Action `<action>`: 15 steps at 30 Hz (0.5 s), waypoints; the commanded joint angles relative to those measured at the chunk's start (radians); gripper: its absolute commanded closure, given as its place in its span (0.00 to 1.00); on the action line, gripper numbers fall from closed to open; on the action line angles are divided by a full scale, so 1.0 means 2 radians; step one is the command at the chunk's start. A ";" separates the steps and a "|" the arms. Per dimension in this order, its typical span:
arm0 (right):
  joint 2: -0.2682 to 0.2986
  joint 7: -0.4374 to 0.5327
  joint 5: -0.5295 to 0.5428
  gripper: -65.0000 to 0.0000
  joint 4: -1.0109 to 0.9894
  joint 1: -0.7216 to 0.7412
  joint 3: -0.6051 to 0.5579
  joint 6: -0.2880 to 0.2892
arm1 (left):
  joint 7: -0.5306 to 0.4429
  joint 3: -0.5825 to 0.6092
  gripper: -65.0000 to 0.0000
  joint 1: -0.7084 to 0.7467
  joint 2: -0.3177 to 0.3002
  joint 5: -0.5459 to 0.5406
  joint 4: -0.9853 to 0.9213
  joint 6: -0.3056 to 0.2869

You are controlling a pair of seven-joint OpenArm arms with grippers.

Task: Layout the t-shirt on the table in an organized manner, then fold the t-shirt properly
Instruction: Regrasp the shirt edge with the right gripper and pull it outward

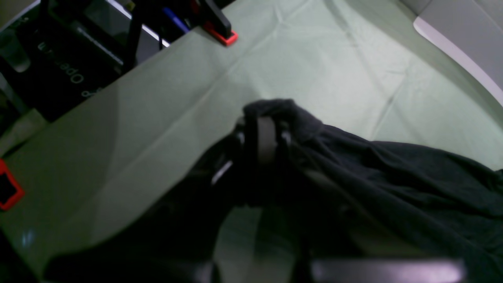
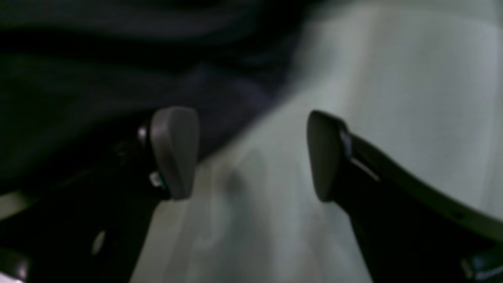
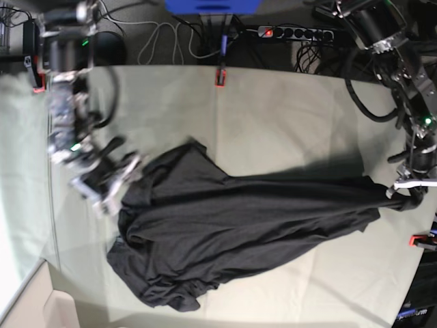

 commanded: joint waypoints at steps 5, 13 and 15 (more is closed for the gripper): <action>-0.038 0.009 0.006 0.33 -0.012 -0.005 0.002 0.001 | -0.014 -0.001 1.00 -0.007 -0.009 -0.002 0.005 0.000; -0.068 0.008 0.006 0.33 -0.024 -0.043 0.000 0.001 | -0.014 -0.001 1.00 -0.006 -0.010 -0.002 0.005 0.000; -0.075 0.008 0.006 0.33 -0.024 -0.054 0.000 0.001 | -0.014 -0.001 1.00 -0.006 -0.010 -0.002 0.005 0.000</action>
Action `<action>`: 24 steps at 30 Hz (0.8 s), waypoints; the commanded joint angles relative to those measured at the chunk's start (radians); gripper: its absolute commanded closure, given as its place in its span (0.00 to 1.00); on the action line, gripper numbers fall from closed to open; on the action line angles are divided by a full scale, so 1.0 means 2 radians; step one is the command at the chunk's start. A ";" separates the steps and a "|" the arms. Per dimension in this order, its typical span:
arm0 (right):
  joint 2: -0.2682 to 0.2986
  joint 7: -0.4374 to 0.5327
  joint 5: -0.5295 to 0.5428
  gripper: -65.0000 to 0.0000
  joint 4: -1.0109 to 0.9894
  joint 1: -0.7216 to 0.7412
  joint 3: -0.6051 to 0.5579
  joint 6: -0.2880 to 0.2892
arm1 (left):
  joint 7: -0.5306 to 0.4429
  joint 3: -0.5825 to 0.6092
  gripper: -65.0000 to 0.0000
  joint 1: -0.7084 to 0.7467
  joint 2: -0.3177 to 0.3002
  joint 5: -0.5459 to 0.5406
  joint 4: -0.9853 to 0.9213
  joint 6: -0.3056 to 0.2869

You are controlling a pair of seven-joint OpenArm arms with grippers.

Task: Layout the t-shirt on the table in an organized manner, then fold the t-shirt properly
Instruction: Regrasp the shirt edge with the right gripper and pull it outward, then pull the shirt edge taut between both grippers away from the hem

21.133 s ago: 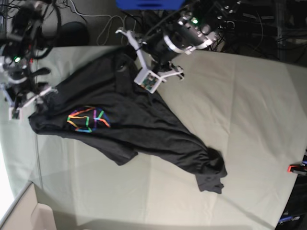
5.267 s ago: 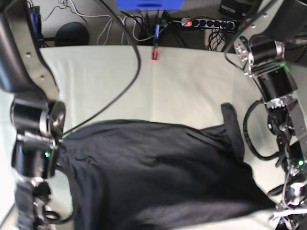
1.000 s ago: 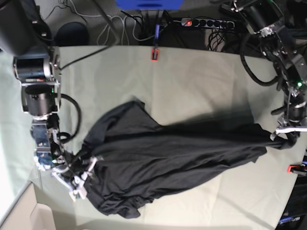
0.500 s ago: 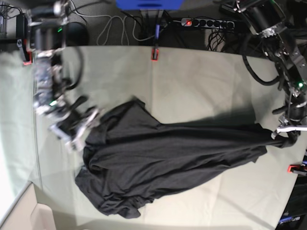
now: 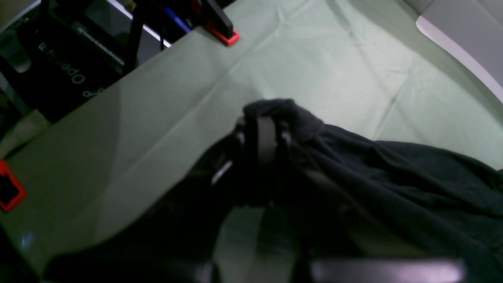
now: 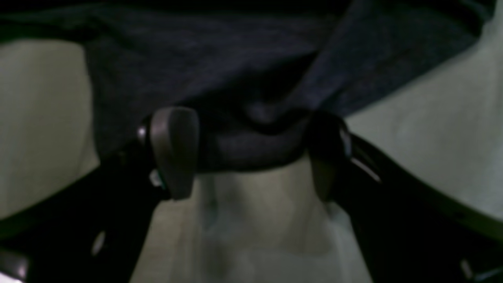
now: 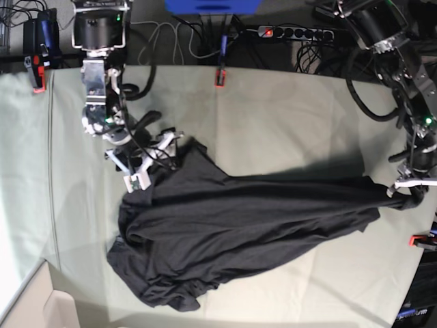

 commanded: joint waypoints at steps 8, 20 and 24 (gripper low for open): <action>-0.009 -0.023 -0.001 0.43 -0.002 -0.019 -0.003 0.005 | -0.015 -0.001 1.00 -0.009 -0.006 -0.001 0.008 0.000; 0.035 -0.026 -0.001 1.00 0.056 -0.047 0.055 0.006 | -0.014 0.000 1.00 0.010 -0.002 -0.002 0.015 0.000; 0.037 -0.026 -0.001 1.00 0.150 -0.084 0.090 0.007 | -0.015 0.001 1.00 0.024 -0.002 -0.002 0.015 0.000</action>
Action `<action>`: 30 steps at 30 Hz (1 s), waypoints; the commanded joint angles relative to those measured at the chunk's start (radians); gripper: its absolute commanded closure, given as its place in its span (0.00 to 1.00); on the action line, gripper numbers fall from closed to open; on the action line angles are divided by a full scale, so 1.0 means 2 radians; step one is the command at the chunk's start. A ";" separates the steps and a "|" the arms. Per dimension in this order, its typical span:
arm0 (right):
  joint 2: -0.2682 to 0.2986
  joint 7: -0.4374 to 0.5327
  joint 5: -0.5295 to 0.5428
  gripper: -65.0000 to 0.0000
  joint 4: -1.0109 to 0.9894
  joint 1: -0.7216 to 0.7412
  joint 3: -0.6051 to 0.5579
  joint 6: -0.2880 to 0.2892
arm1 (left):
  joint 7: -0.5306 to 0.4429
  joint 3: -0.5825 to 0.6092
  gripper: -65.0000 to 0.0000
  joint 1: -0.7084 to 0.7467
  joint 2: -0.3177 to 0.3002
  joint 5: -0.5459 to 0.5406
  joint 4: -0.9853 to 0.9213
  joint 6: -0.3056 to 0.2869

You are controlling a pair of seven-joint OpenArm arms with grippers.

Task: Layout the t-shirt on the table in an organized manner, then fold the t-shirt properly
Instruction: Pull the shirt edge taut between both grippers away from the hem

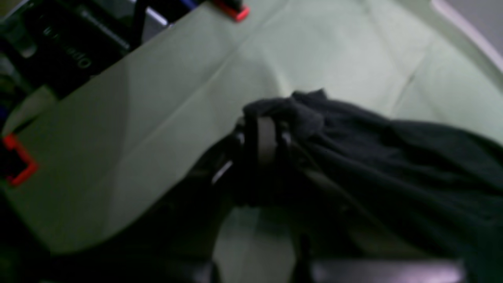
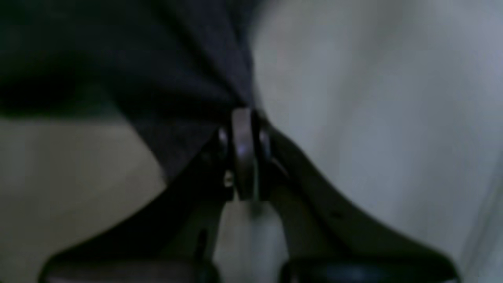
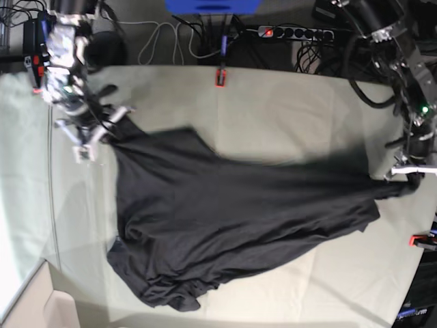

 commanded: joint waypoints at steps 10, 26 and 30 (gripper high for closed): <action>-0.006 0.018 0.013 1.00 0.168 -0.074 0.115 0.090 | -0.012 0.002 1.00 0.063 0.035 -0.003 0.046 -0.003; -0.027 0.023 0.013 1.00 0.169 -0.158 0.237 0.128 | -0.012 0.002 1.00 0.169 0.045 -0.002 0.039 -0.003; -0.034 0.023 0.012 1.00 0.169 -0.170 0.235 0.128 | -0.012 0.002 1.00 0.178 0.046 0.000 0.005 -0.003</action>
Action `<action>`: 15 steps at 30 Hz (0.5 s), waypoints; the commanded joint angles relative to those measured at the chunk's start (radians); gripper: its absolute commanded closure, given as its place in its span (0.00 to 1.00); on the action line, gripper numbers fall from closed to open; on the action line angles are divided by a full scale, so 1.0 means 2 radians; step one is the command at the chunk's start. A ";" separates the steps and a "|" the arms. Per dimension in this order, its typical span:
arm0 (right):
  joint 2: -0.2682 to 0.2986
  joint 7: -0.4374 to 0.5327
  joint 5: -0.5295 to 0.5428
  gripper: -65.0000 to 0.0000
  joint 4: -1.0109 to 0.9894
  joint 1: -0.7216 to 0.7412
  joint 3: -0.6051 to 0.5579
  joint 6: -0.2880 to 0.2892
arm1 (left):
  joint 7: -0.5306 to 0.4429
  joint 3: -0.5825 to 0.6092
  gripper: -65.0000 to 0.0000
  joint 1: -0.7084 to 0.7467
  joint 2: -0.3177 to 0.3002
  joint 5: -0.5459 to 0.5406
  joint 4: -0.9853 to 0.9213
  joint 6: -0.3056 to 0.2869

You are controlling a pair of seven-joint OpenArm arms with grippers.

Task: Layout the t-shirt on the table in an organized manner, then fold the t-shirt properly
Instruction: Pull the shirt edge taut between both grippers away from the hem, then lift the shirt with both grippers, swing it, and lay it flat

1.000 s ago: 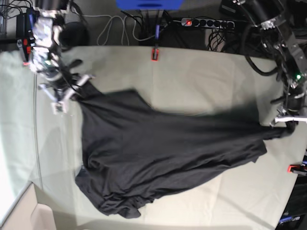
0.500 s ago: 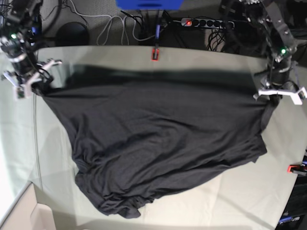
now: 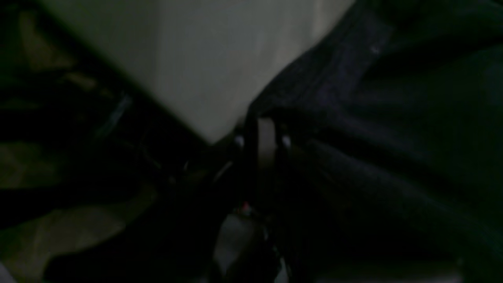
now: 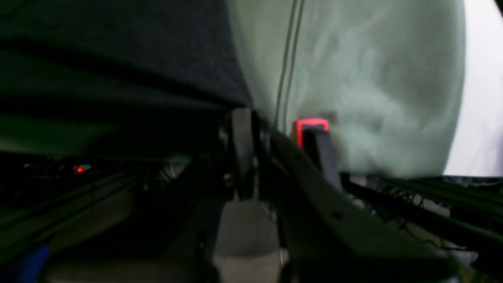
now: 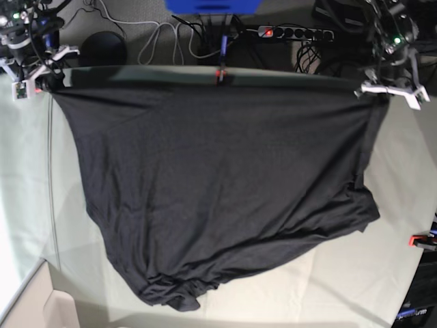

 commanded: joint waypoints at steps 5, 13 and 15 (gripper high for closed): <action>0.003 0.011 0.003 1.00 -0.009 -0.003 0.003 -0.002 | -0.015 -0.004 1.00 -0.002 -0.008 0.001 -0.050 0.003; 0.002 0.011 0.003 1.00 -0.016 0.001 0.003 -0.002 | -0.015 -0.004 1.00 -0.016 -0.007 0.000 -0.034 0.003; 0.004 0.011 0.003 1.00 -0.015 0.004 0.003 -0.002 | -0.015 -0.004 1.00 -0.018 -0.008 0.000 -0.025 0.003</action>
